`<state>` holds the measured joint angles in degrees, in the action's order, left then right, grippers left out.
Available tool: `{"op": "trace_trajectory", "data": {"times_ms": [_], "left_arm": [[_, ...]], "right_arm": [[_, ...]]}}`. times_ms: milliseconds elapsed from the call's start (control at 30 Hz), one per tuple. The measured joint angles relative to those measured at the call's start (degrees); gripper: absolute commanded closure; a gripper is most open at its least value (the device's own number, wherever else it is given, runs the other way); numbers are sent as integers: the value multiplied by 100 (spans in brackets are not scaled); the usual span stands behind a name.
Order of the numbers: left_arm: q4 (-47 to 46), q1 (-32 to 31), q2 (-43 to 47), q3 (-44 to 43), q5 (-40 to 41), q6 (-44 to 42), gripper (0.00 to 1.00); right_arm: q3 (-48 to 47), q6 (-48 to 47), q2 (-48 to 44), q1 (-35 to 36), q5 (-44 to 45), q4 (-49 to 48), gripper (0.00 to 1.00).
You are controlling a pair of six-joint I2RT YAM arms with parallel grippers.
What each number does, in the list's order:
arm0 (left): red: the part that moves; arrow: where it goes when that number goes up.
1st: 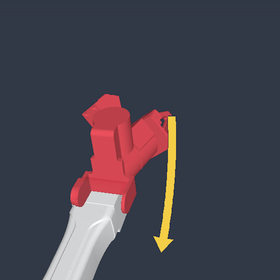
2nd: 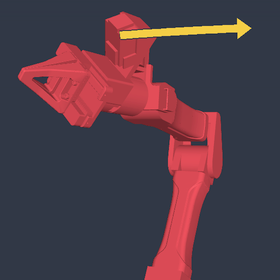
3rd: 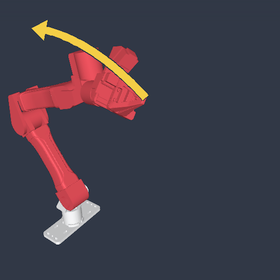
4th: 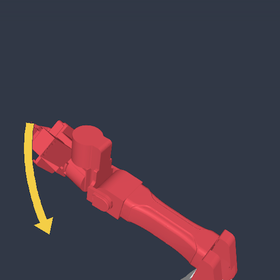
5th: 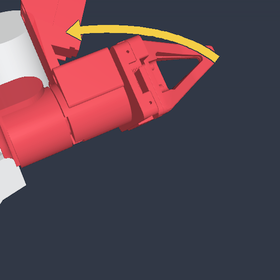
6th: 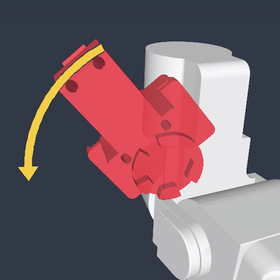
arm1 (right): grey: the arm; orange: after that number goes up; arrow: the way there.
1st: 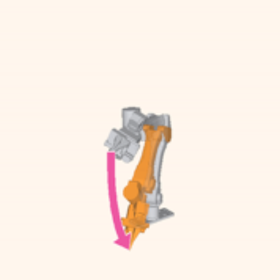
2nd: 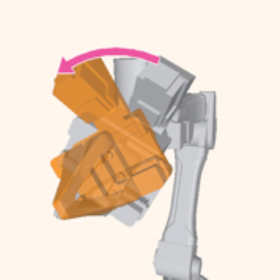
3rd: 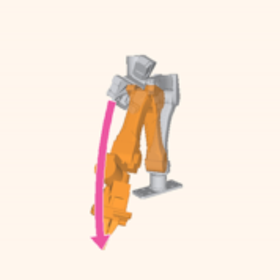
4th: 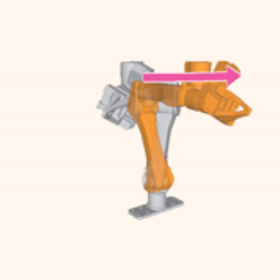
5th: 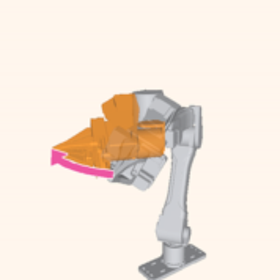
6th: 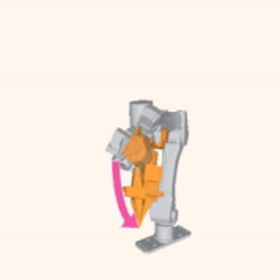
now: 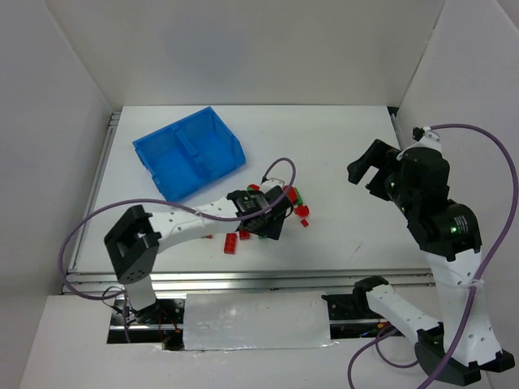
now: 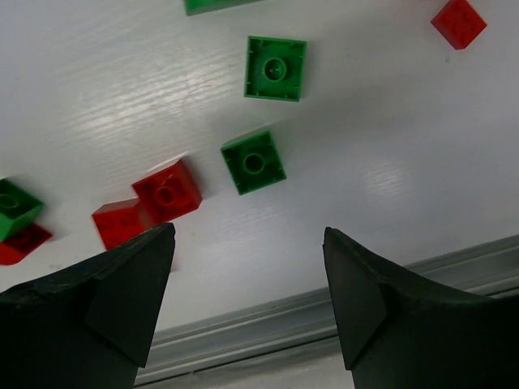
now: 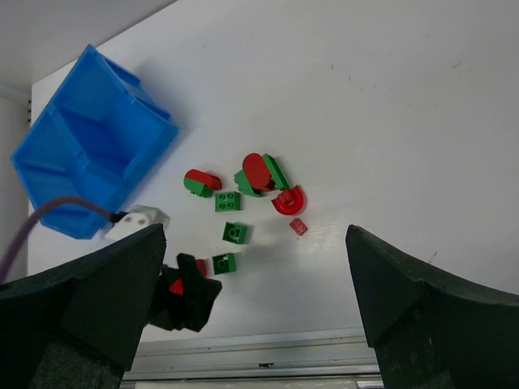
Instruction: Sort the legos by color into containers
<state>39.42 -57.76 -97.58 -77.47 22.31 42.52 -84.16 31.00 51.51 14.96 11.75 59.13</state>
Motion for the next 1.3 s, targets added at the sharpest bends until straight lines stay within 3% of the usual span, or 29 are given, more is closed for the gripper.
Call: {"op": "trace_trajectory", "data": {"times_ms": [200, 500, 600, 667, 733, 967, 1200, 1300], "left_arm": [[-463, -68, -844, 2, -302, 101, 19], [-817, -68, -1458, -33, -304, 81, 21], [-831, -66, -1504, -68, -271, 83, 26], [-879, -39, -1519, -81, -262, 81, 37], [-935, -13, -1547, -79, -271, 85, 55], [-977, 52, -1550, -111, -278, -66, 97], [-175, 179, -1158, -625, 251, -57, 100], [339, 807, -516, -1003, 400, -44, 100]], "right_arm": [[162, -46, -109, -11, -85, -2, 0], [203, -111, -37, -11, -396, 0, 0], [203, -127, 7, -11, -520, 0, 0], [203, -129, 26, -11, -579, 0, 0], [203, -133, 83, -11, -634, 0, 0], [201, -149, 149, -11, -695, 0, 0], [199, -168, 157, -11, -704, -4, 0], [210, -192, 162, -11, -717, -59, 0]]}}
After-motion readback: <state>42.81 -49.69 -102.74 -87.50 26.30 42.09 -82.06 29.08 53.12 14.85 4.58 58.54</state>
